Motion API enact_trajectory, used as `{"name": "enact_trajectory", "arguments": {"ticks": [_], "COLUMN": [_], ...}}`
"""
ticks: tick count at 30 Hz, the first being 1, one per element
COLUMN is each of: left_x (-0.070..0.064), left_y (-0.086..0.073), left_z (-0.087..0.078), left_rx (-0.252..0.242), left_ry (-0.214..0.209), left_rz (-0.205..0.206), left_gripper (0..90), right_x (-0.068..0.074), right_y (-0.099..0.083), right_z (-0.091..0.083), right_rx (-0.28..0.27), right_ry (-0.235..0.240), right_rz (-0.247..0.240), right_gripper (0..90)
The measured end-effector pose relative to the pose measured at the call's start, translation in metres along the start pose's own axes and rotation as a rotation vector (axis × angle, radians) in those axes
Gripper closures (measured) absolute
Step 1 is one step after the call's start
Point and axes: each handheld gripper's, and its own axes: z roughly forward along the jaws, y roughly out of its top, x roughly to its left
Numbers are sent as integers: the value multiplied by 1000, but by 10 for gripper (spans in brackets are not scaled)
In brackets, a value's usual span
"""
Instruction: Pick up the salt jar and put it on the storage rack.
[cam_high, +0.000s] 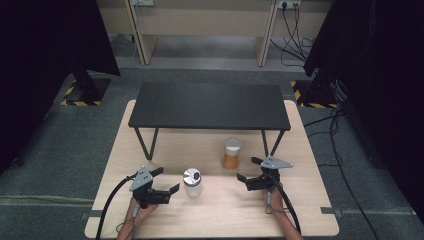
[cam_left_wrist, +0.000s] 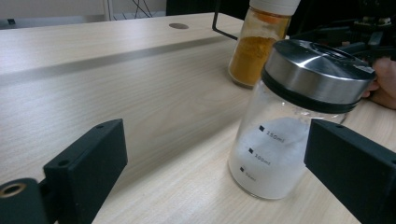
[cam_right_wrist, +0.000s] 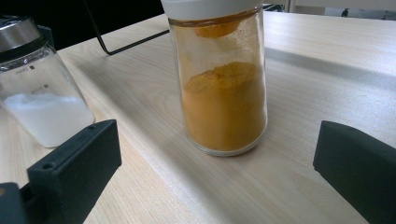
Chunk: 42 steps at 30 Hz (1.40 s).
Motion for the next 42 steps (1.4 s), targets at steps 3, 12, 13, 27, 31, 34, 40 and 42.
{"name": "enact_trajectory", "arguments": {"ticks": [3, 12, 13, 27, 31, 34, 40, 42], "left_x": [1, -4, -6, -31, -34, -35, -37, -37], "left_y": [-1, 8, 10, 17, 16, 15, 13, 12], "left_z": [-2, -3, -2, 20, 22, 23, 26, 27], "left_rx": [-25, -36, -31, 31, 32, 26, 26, 24], "left_ry": [-39, -136, -137, -105, -100, -91, -81, -77], "left_rz": [20, 112, 107, 79, 80, 75, 69, 54], "left_gripper": [62, 66, 66, 68, 69, 71, 57, 53], "right_x": [0, 0, 0, 0, 0, 0, 1, 1], "right_y": [0, 0, 0, 1, 0, 0, 1, 1], "right_z": [0, 0, 0, 0, 0, 0, 0, 0], "right_rx": [-1, 2, 3, 3, 3, 3, 3, 3], "right_ry": [0, 2, 2, 3, 3, 4, 3, 3], "right_rz": [1, -4, -5, -10, -12, -13, -15, -15], "right_gripper": [10, 11, 10, 11, 11, 11, 10, 10]}}
